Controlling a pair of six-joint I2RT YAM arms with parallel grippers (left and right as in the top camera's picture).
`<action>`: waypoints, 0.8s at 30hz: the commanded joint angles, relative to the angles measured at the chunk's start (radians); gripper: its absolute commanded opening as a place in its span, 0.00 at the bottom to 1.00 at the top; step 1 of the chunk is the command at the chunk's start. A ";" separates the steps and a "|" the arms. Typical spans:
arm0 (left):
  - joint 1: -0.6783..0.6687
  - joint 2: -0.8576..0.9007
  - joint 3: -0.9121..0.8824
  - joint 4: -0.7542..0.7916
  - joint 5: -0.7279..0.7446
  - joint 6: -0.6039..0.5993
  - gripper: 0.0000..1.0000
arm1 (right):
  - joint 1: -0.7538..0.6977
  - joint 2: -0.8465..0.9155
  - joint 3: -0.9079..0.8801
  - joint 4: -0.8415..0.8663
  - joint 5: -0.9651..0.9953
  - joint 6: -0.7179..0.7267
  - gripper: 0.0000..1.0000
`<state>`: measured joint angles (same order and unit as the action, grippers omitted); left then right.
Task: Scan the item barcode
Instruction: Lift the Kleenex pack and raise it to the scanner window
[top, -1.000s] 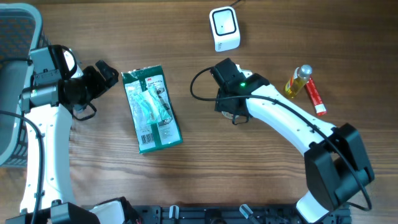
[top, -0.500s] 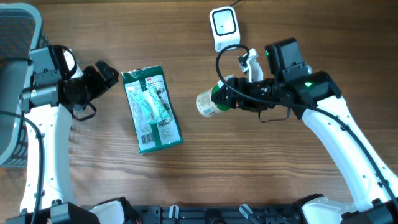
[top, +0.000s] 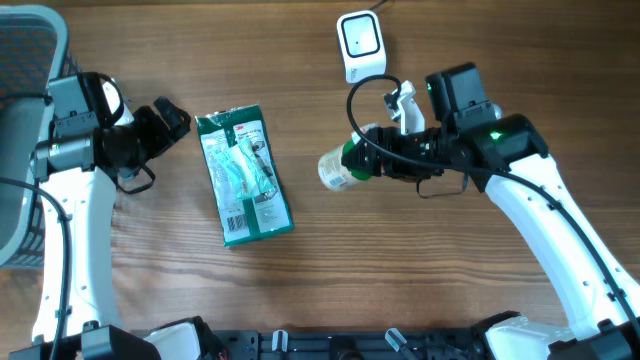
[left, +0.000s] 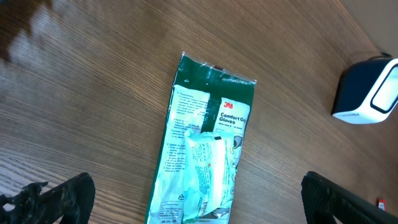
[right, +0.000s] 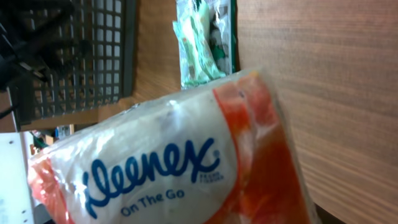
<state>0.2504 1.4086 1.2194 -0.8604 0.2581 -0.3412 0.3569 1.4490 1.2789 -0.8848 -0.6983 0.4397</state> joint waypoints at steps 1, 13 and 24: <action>-0.002 -0.005 0.008 0.003 -0.005 0.020 1.00 | -0.003 -0.006 0.019 0.011 -0.013 0.006 0.13; -0.002 -0.005 0.008 0.003 -0.005 0.020 1.00 | -0.055 0.383 0.803 -0.190 0.341 -0.151 0.04; -0.002 -0.005 0.008 0.003 -0.005 0.020 1.00 | 0.061 0.792 0.804 0.505 1.134 -0.758 0.05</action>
<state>0.2504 1.4086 1.2194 -0.8600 0.2584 -0.3408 0.3740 2.2135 2.0689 -0.4301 0.2726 -0.1810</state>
